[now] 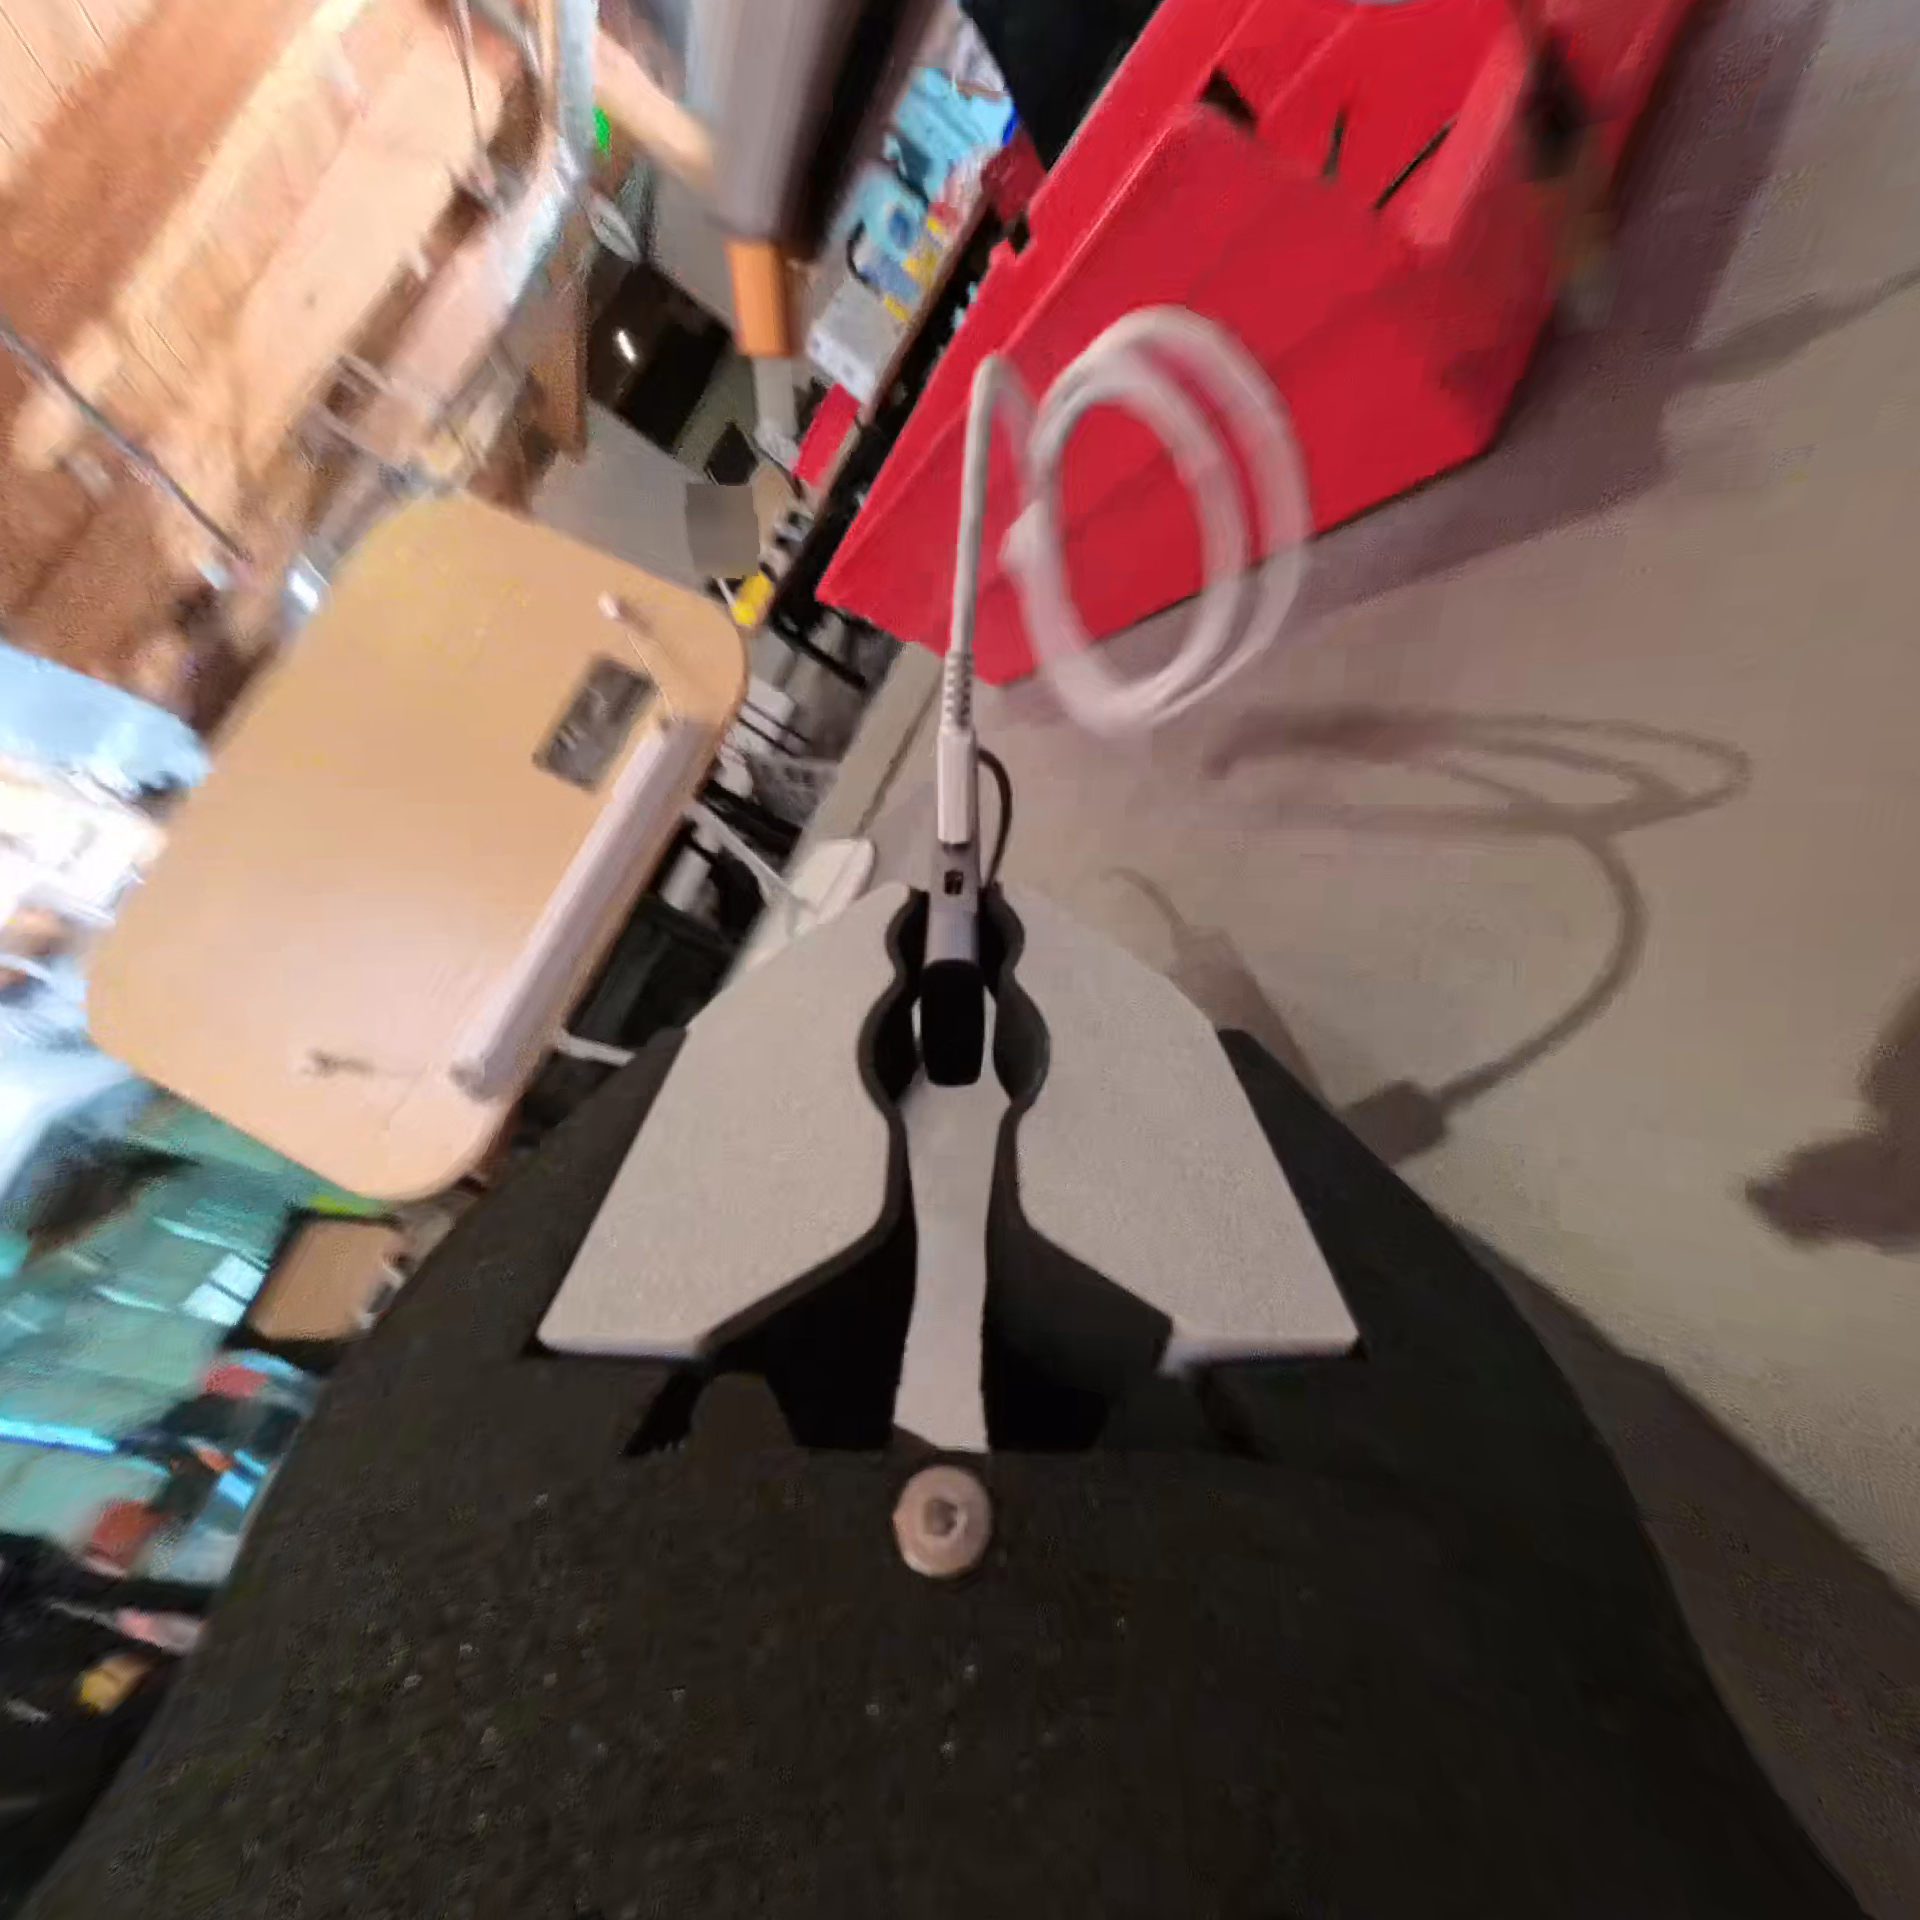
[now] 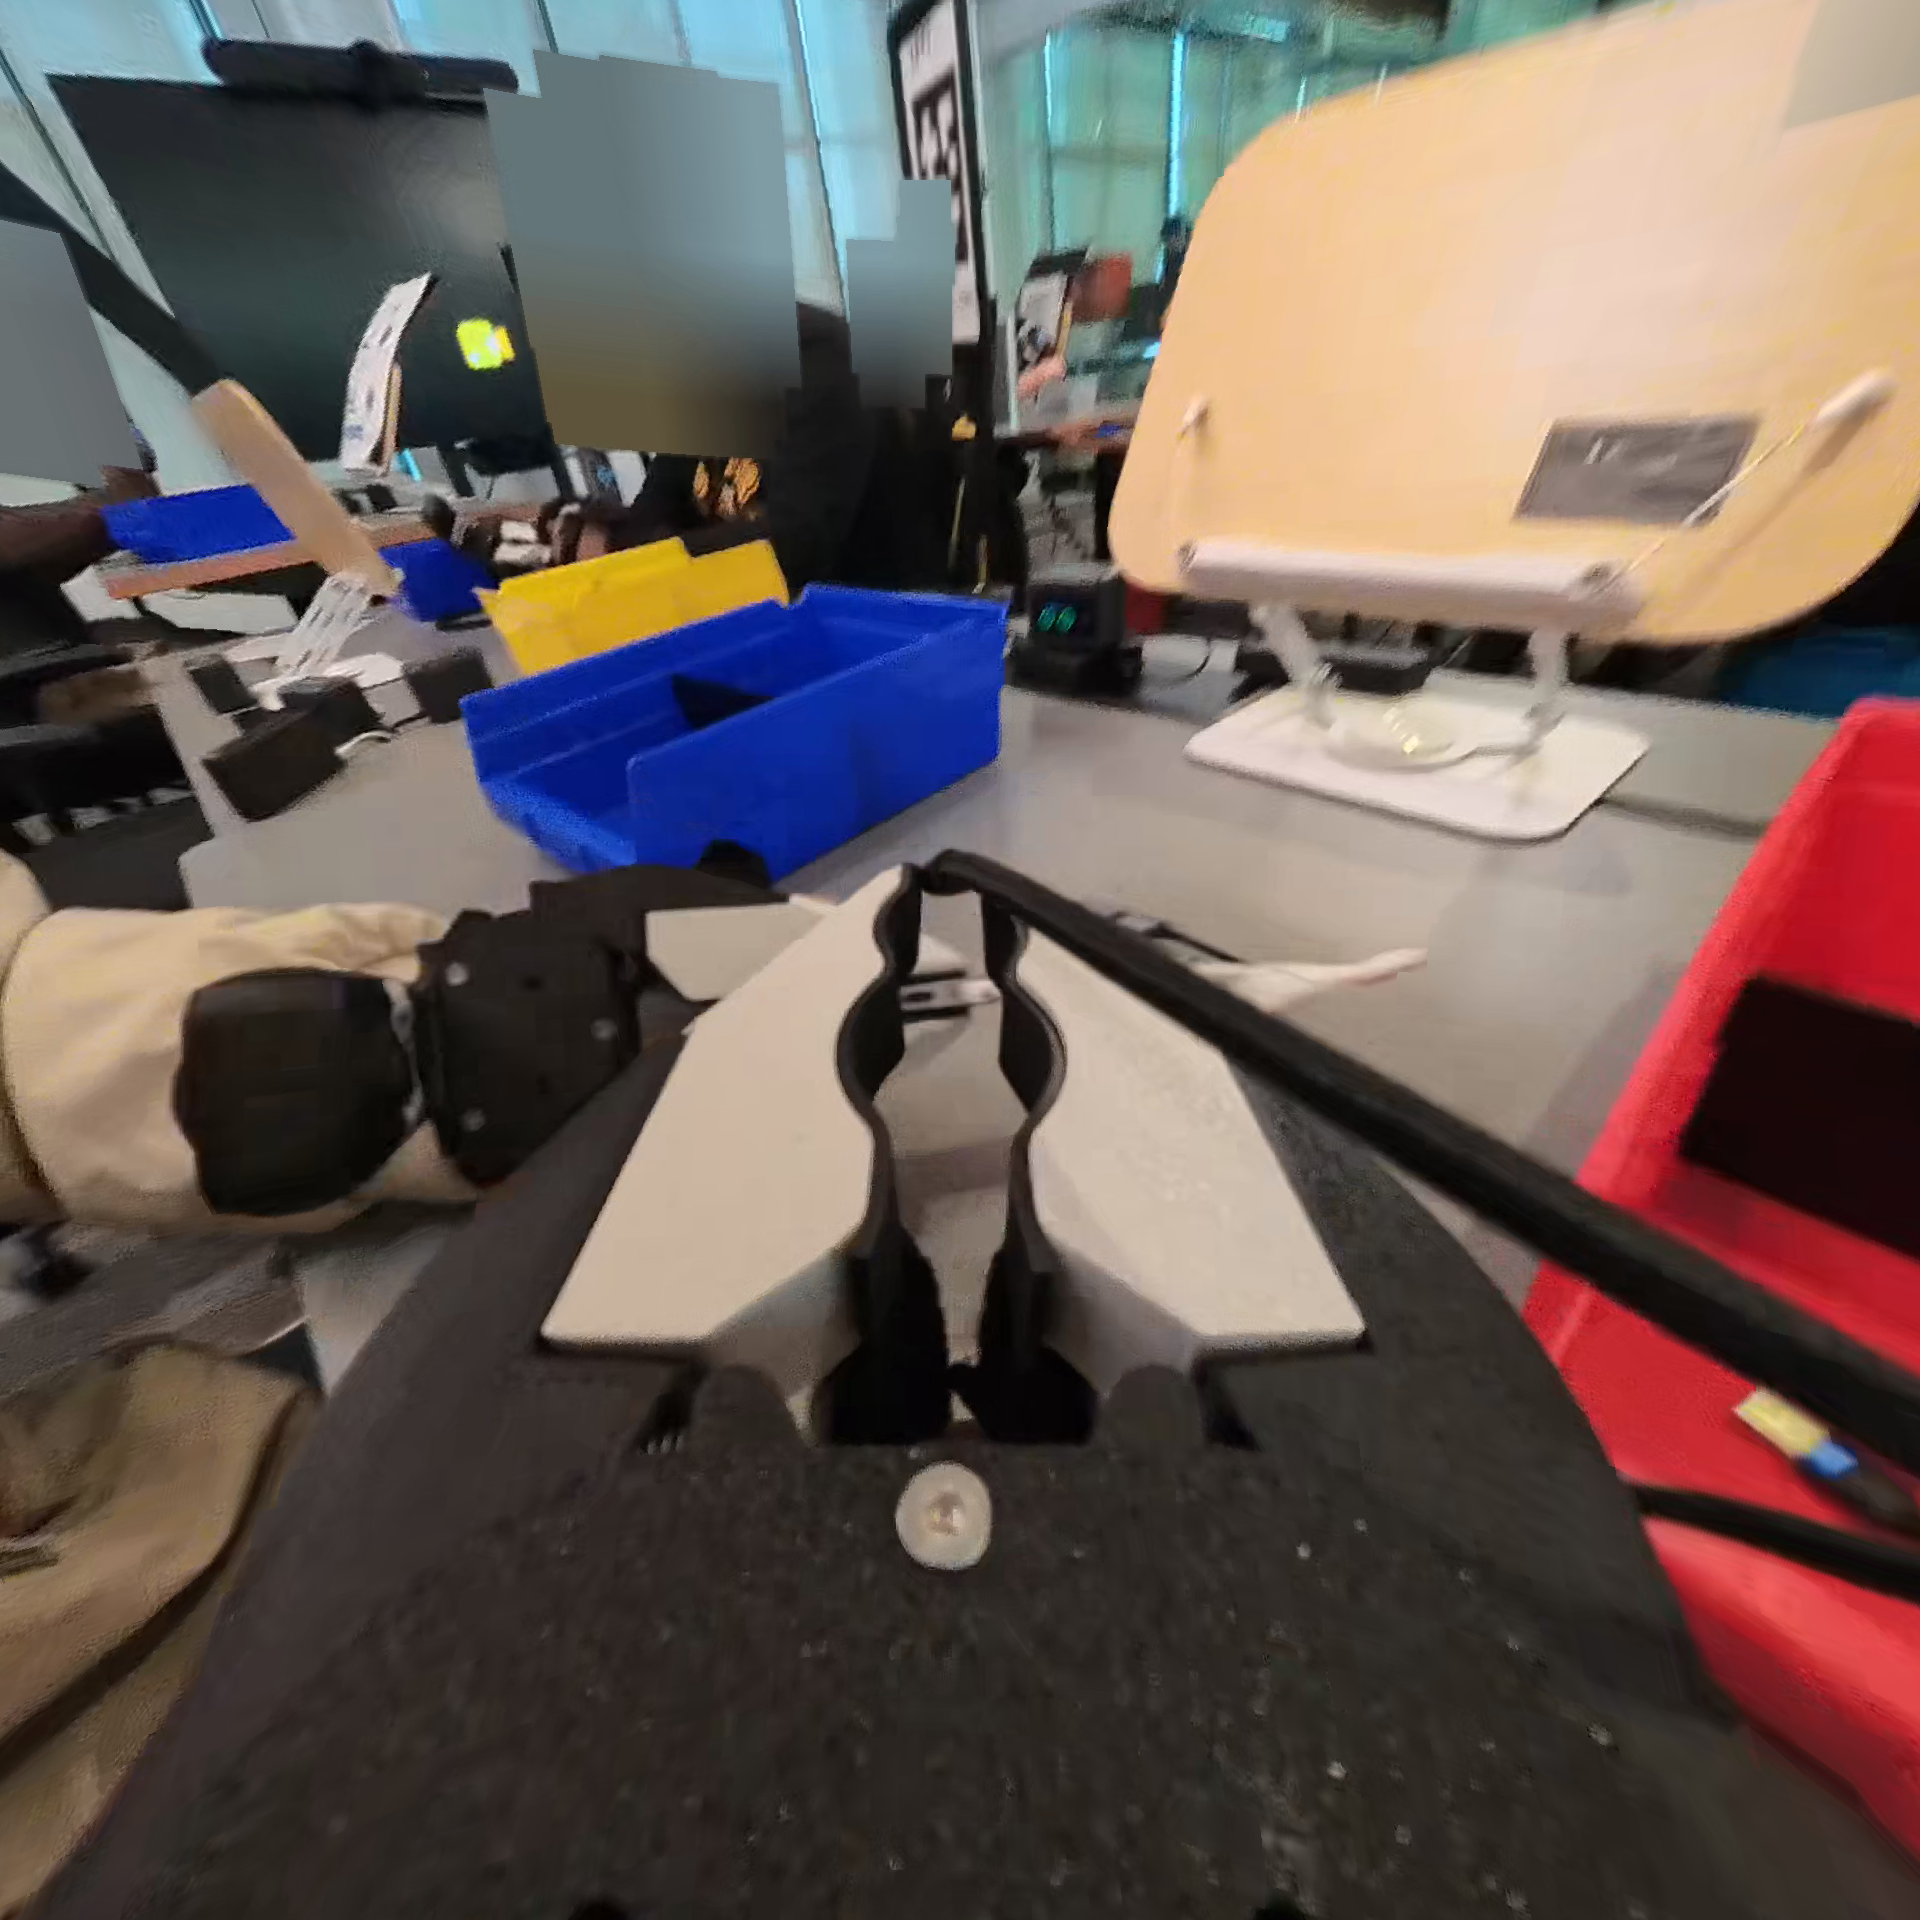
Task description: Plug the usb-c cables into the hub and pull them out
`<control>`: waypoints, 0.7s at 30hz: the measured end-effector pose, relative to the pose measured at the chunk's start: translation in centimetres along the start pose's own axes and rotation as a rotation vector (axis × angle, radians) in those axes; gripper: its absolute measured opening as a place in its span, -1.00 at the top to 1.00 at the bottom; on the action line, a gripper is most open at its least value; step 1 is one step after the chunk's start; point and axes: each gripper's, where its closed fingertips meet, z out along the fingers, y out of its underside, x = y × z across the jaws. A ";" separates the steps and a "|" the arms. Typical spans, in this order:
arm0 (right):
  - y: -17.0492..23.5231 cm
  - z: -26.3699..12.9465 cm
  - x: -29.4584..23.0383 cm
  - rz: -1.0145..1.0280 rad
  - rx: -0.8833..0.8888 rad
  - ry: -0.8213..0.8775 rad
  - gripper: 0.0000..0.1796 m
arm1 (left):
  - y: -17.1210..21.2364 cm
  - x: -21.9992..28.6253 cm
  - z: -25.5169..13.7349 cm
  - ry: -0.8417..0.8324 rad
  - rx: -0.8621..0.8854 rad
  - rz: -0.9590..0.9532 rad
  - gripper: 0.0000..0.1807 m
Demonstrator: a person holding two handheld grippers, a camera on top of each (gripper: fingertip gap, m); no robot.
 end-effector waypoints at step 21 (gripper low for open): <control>-9.8 -5.6 4.7 0.392 -0.067 -0.344 0.88 | 4.4 -1.4 0.8 0.080 -0.139 -0.195 0.90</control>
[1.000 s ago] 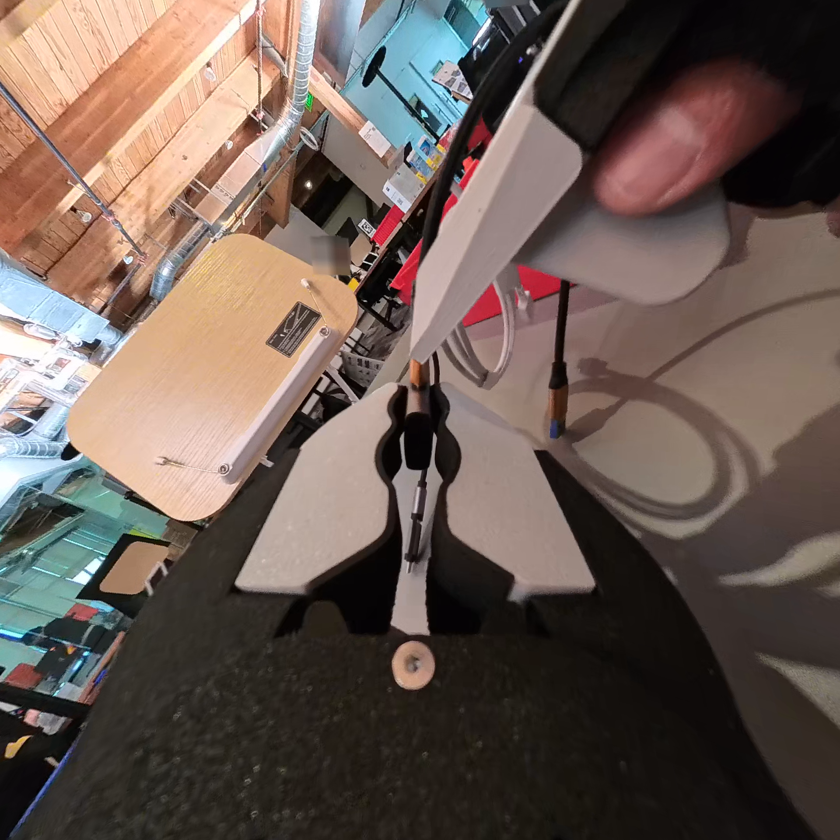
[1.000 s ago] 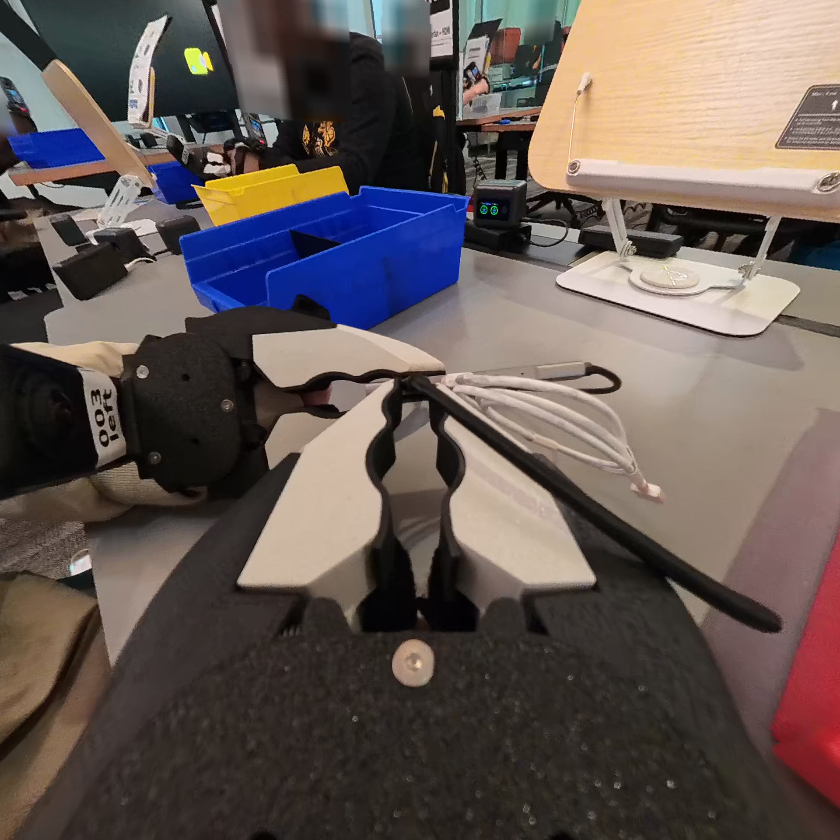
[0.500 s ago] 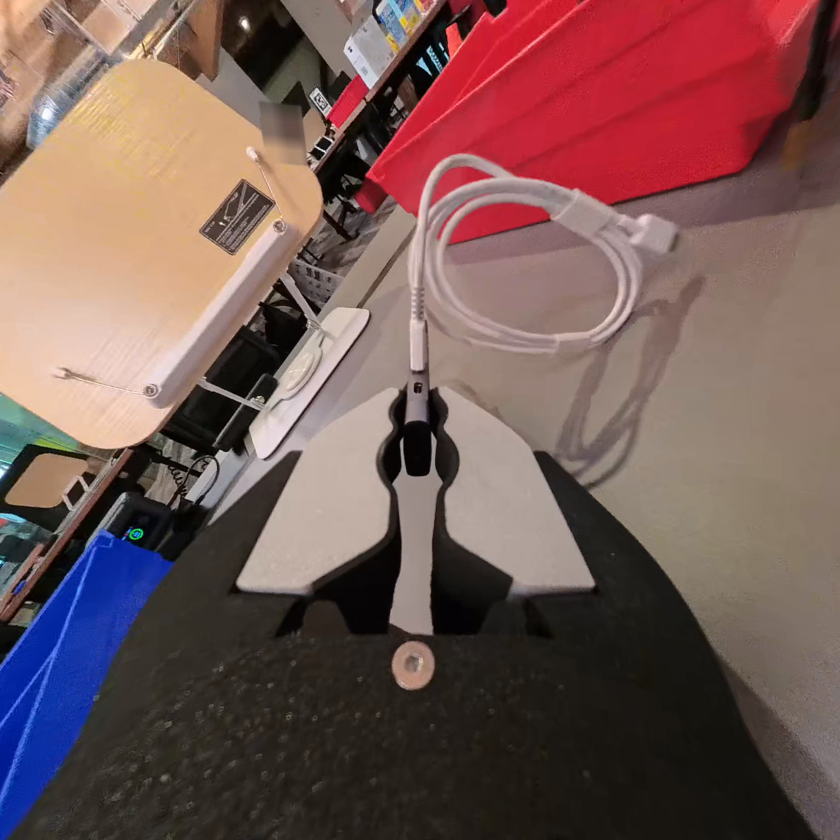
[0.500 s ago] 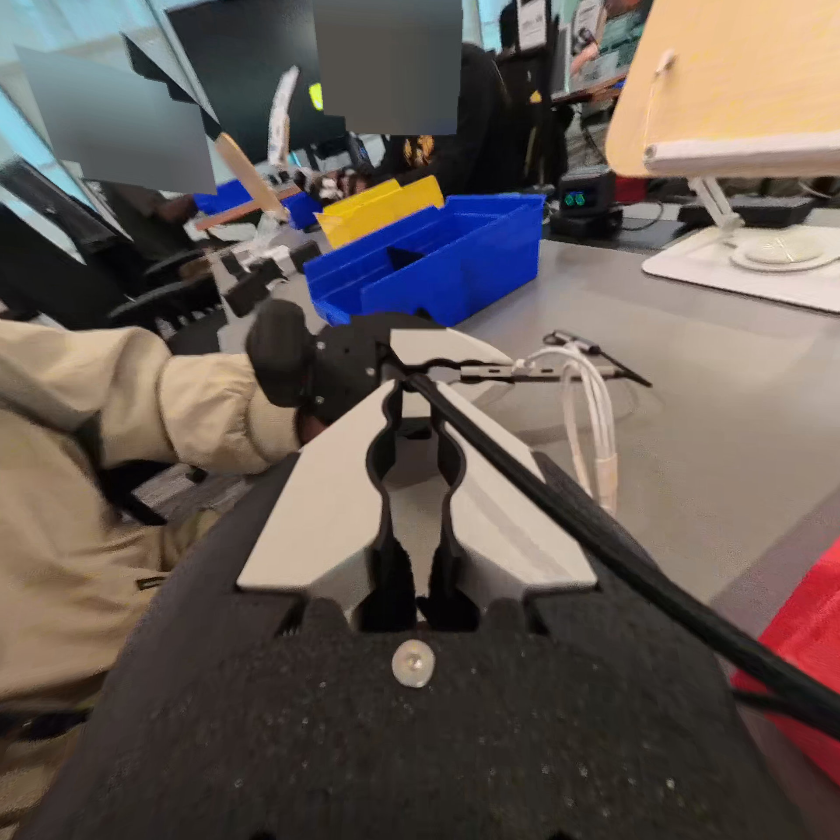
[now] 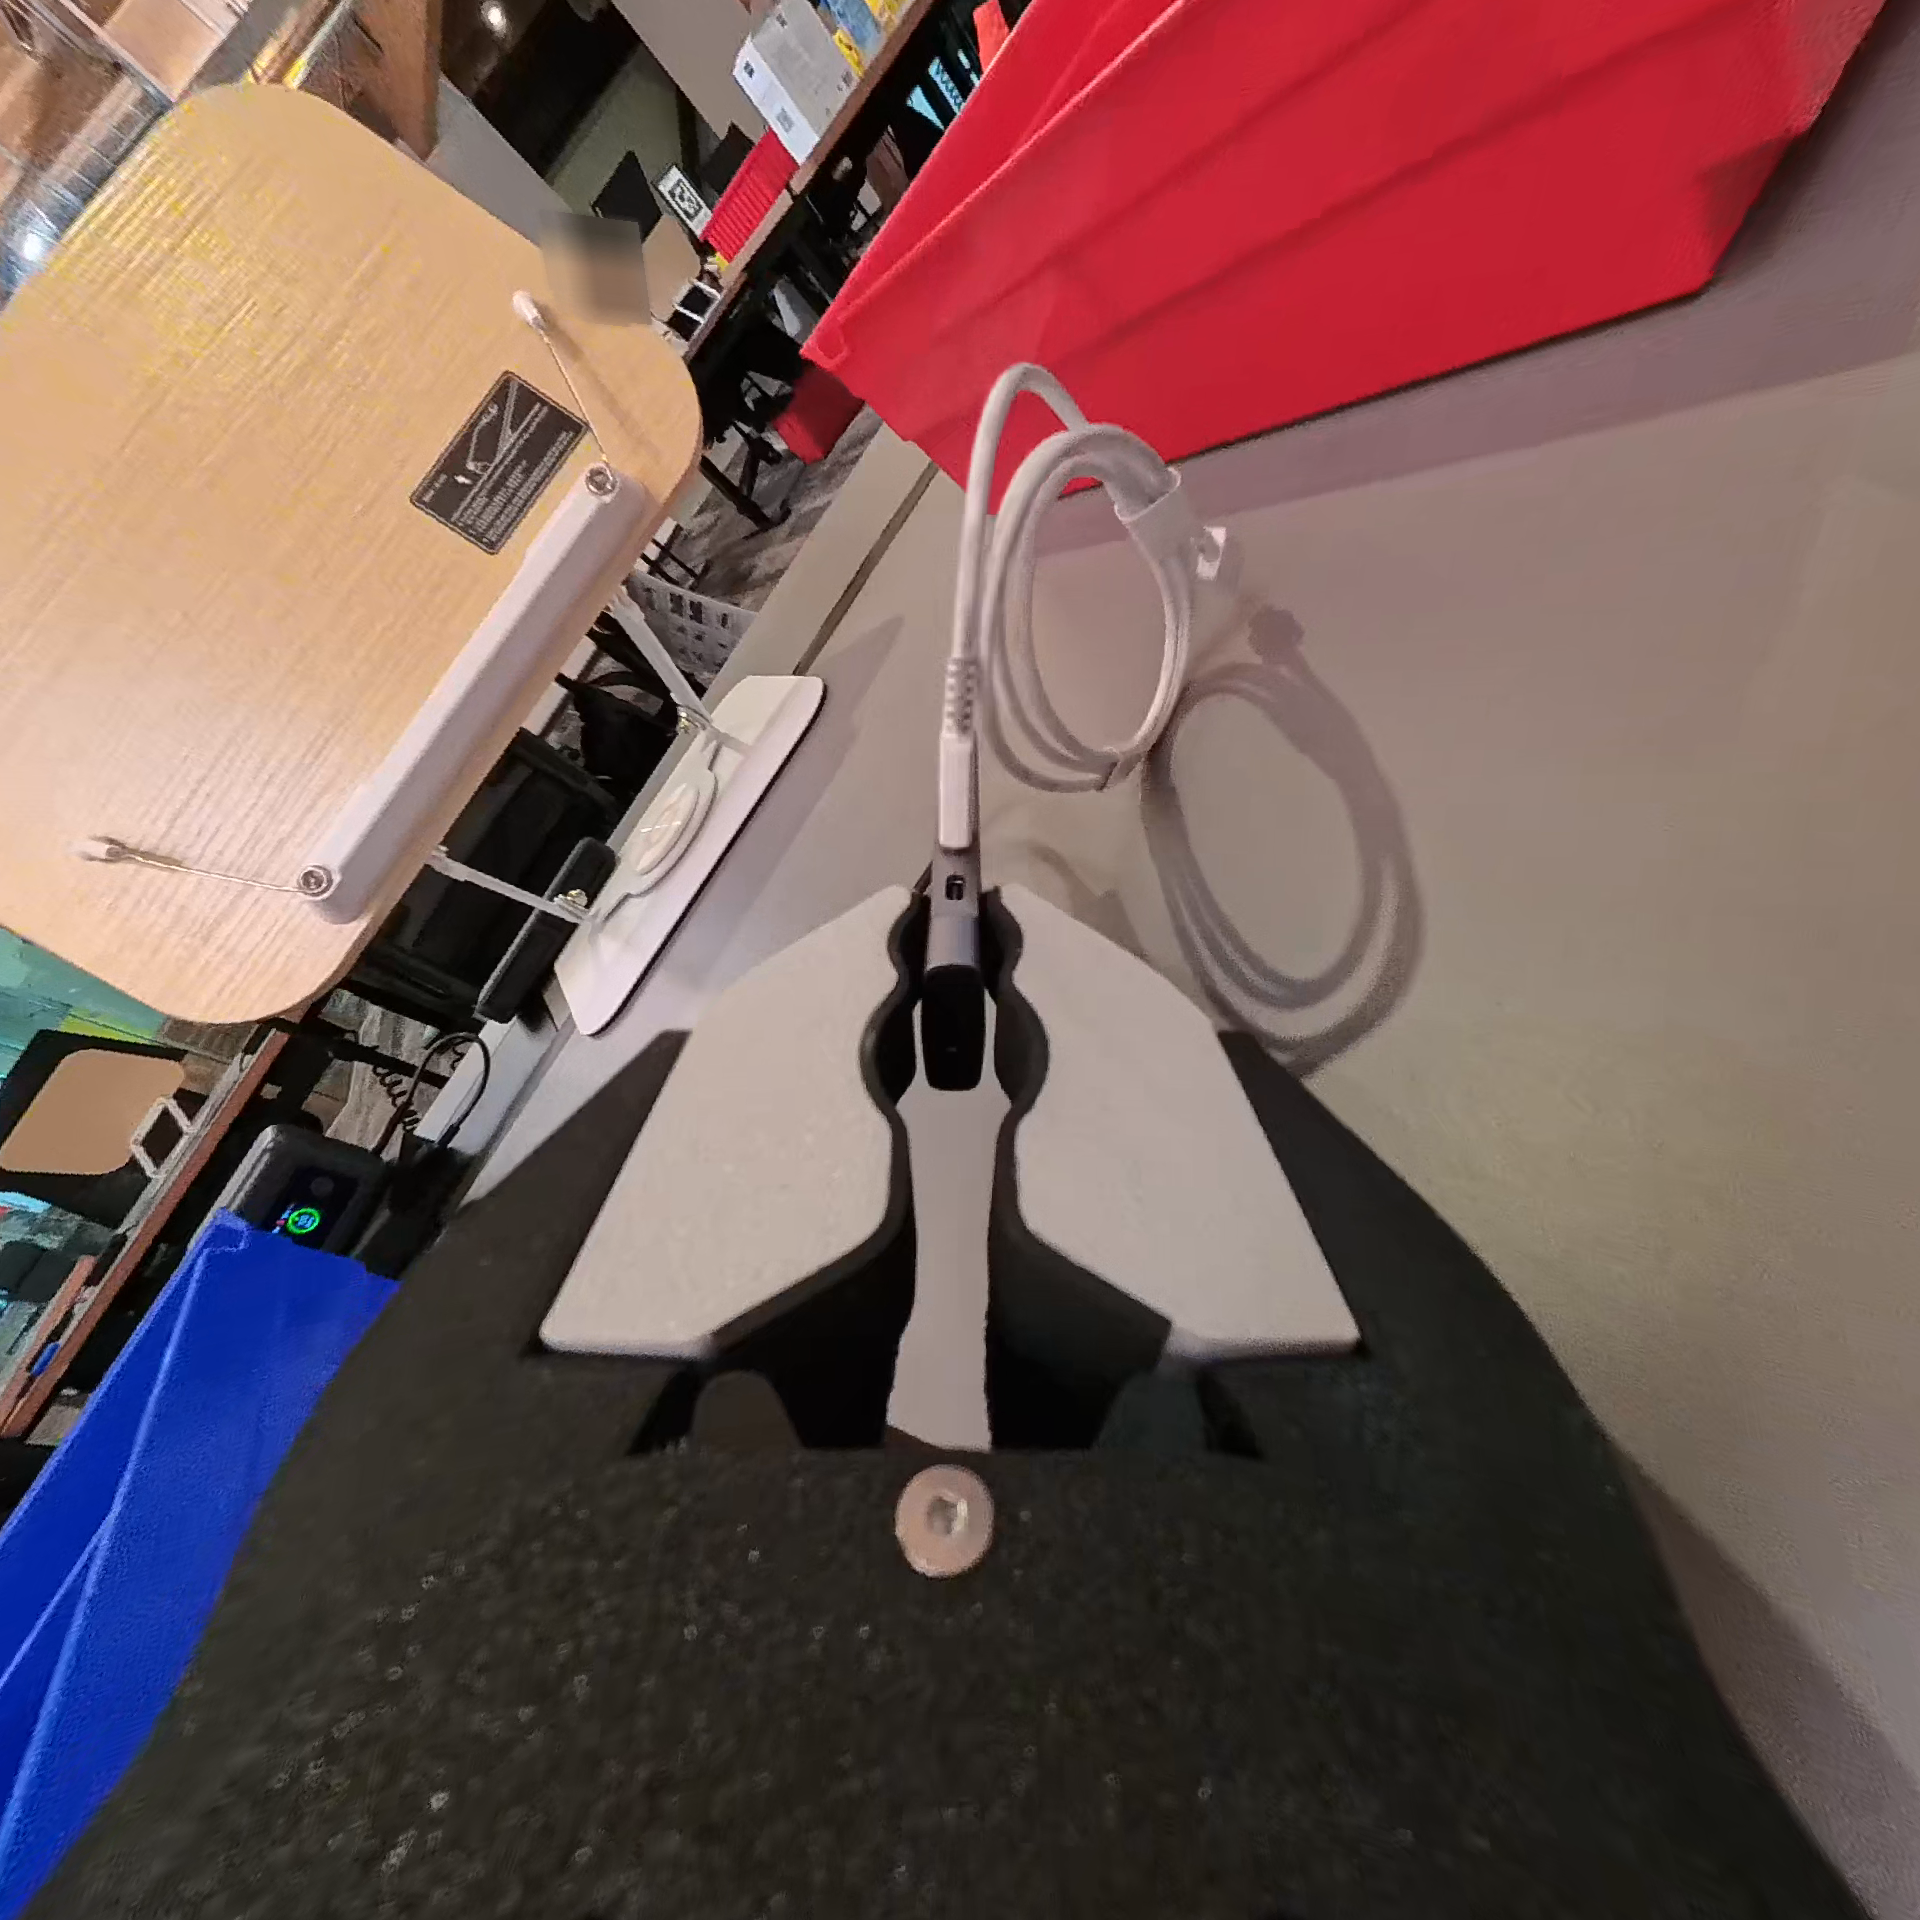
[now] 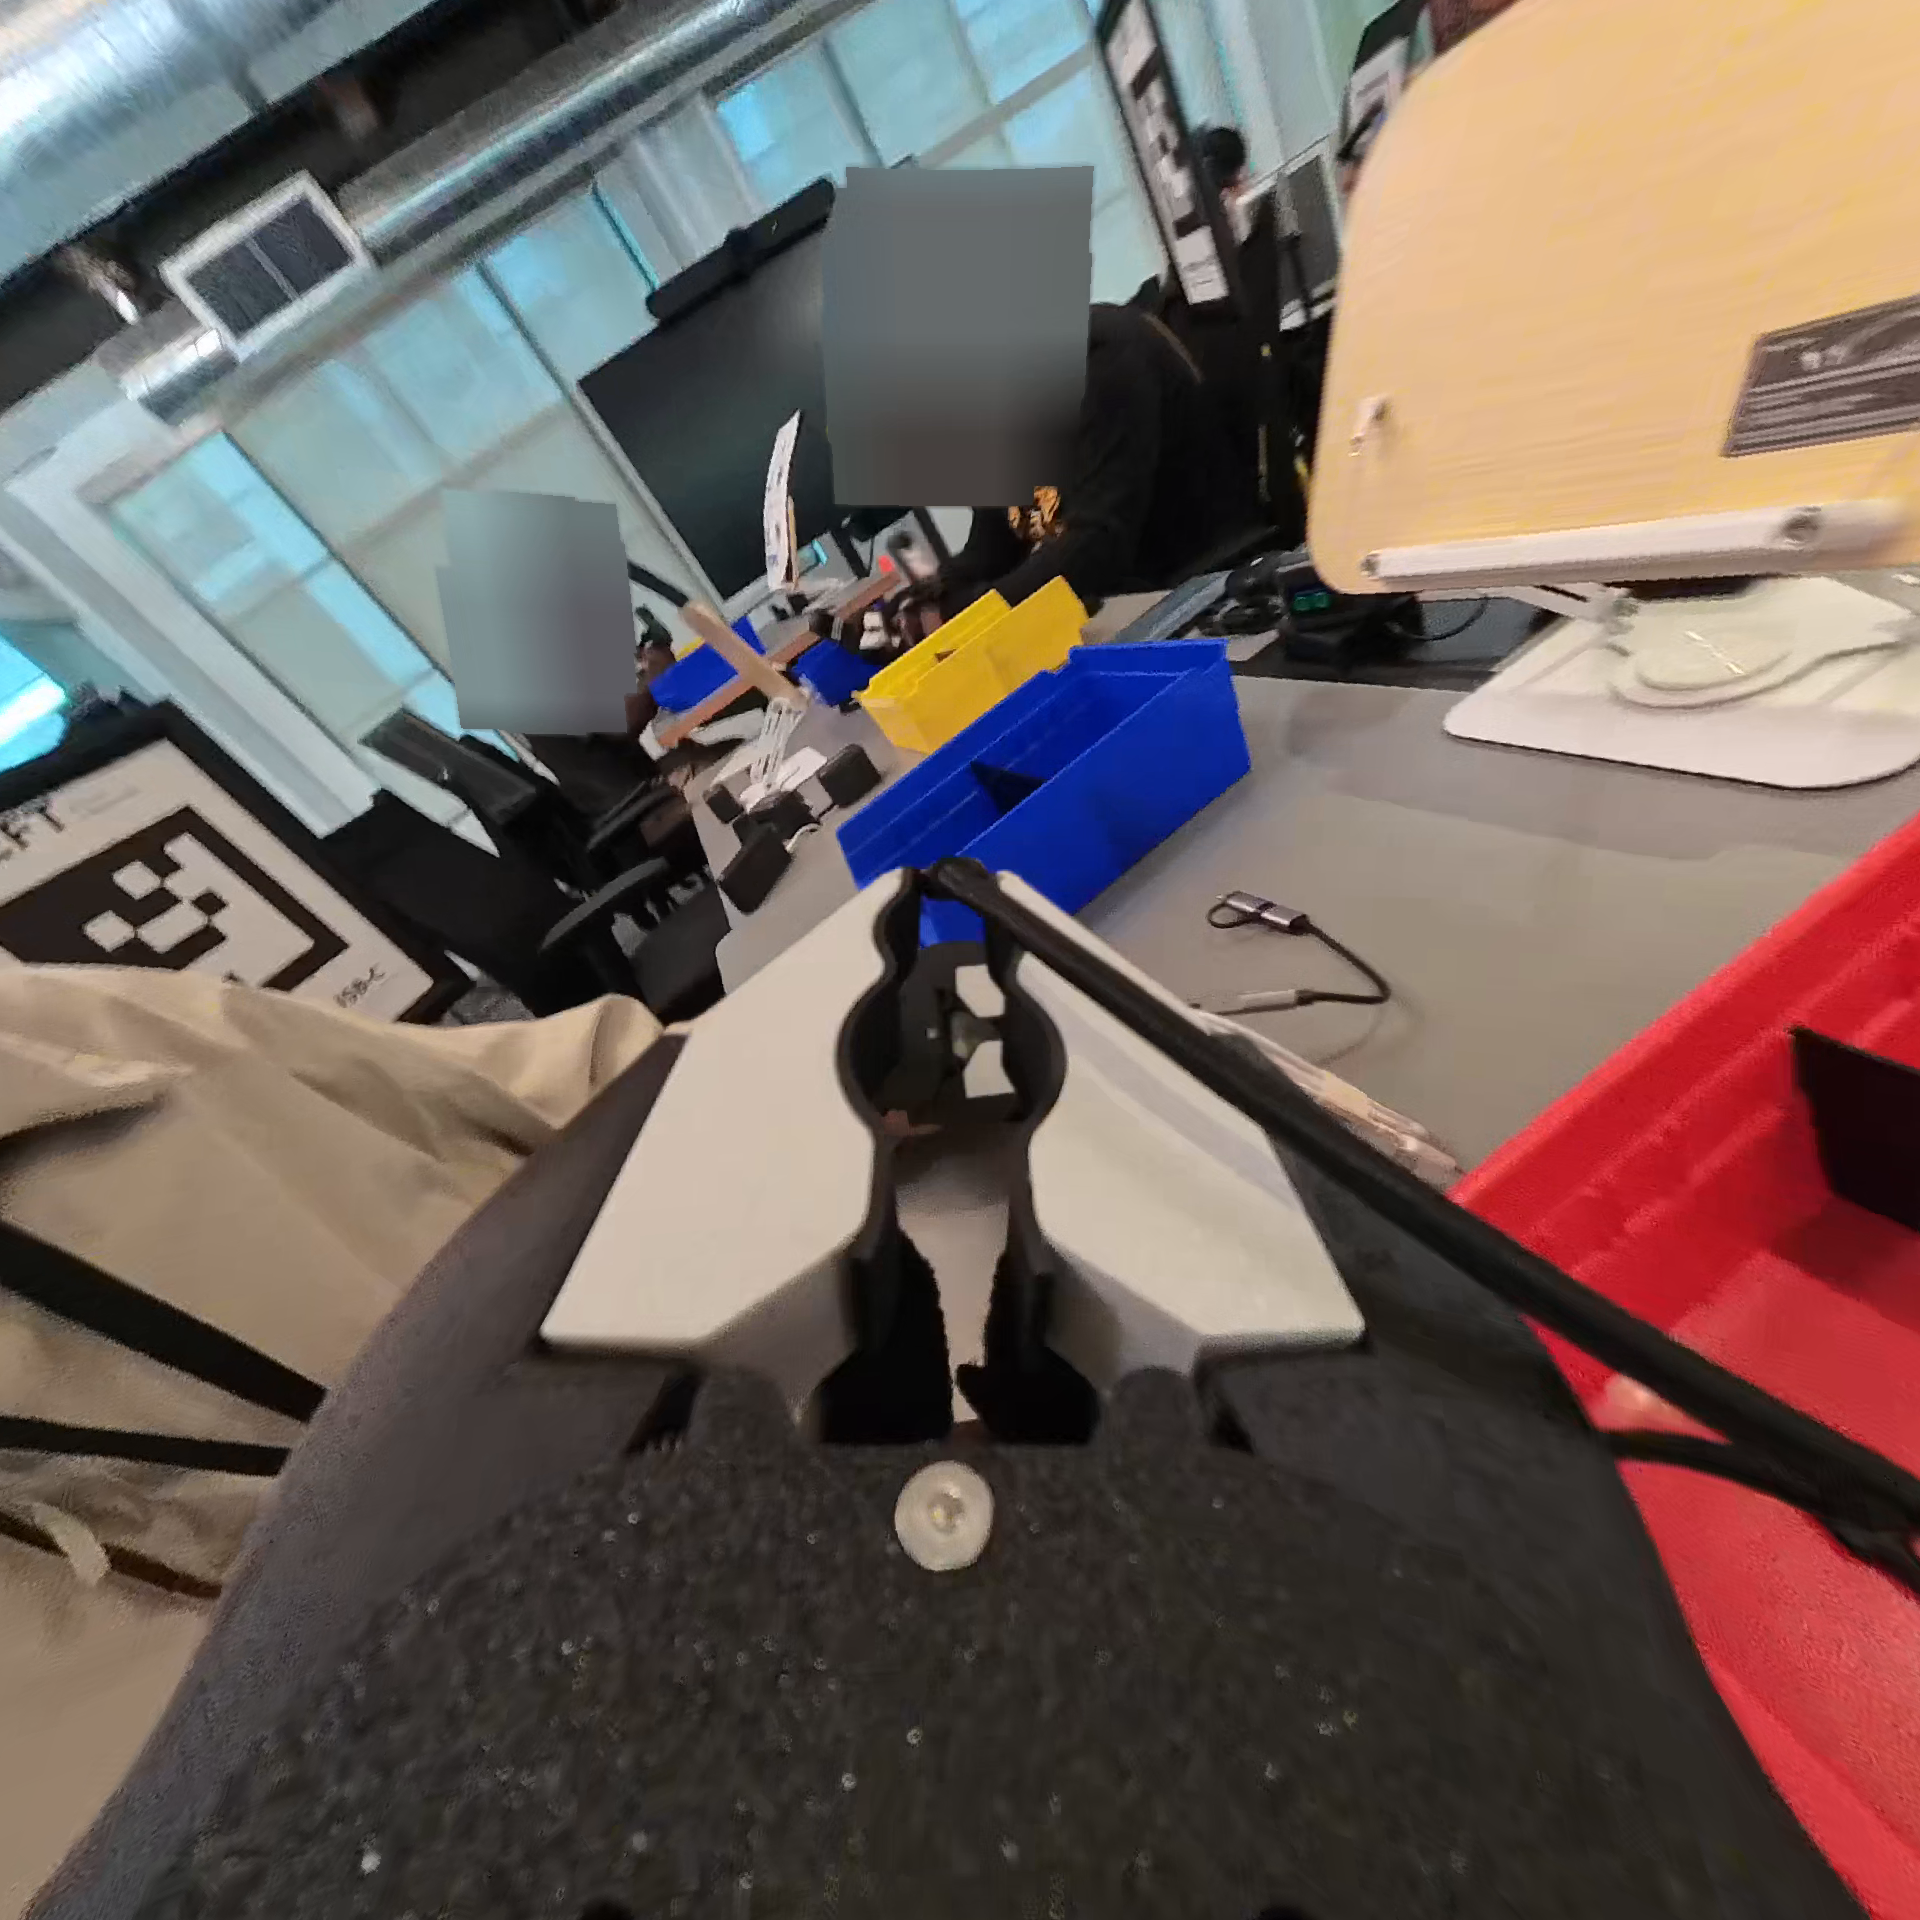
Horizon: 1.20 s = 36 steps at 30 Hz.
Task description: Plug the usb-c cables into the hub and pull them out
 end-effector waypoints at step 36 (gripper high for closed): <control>8.3 3.9 4.9 -0.312 -0.305 0.294 0.47 | -2.2 -0.6 -1.3 -0.111 0.102 0.121 0.90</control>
